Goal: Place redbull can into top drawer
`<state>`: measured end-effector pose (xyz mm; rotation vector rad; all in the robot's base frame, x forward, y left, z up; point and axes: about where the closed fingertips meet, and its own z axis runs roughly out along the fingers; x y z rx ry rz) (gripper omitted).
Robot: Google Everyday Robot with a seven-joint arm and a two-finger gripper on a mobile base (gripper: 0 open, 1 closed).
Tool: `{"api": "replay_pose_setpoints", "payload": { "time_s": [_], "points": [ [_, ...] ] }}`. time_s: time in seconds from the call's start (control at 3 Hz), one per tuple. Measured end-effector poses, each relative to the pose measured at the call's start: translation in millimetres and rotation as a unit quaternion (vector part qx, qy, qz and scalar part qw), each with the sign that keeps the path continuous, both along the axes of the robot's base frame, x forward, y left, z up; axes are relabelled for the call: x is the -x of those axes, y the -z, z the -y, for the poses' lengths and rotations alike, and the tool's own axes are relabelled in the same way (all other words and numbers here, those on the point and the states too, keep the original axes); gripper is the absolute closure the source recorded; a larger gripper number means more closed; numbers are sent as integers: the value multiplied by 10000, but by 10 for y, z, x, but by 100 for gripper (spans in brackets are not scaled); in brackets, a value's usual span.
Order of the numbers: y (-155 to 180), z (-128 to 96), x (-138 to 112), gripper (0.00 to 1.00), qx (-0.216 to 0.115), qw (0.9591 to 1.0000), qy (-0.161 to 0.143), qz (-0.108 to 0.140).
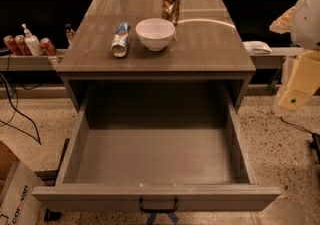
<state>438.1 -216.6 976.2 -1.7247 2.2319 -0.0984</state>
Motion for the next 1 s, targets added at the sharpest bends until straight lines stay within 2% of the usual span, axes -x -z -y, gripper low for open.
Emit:
{"api": "replay_pose_setpoints", "payload": {
  "time_s": [0.33,1.0],
  "points": [
    [0,0,0,0,0,10000,0,0],
    [93,-357,-263,0,-473,9986,-169,149]
  ]
}}
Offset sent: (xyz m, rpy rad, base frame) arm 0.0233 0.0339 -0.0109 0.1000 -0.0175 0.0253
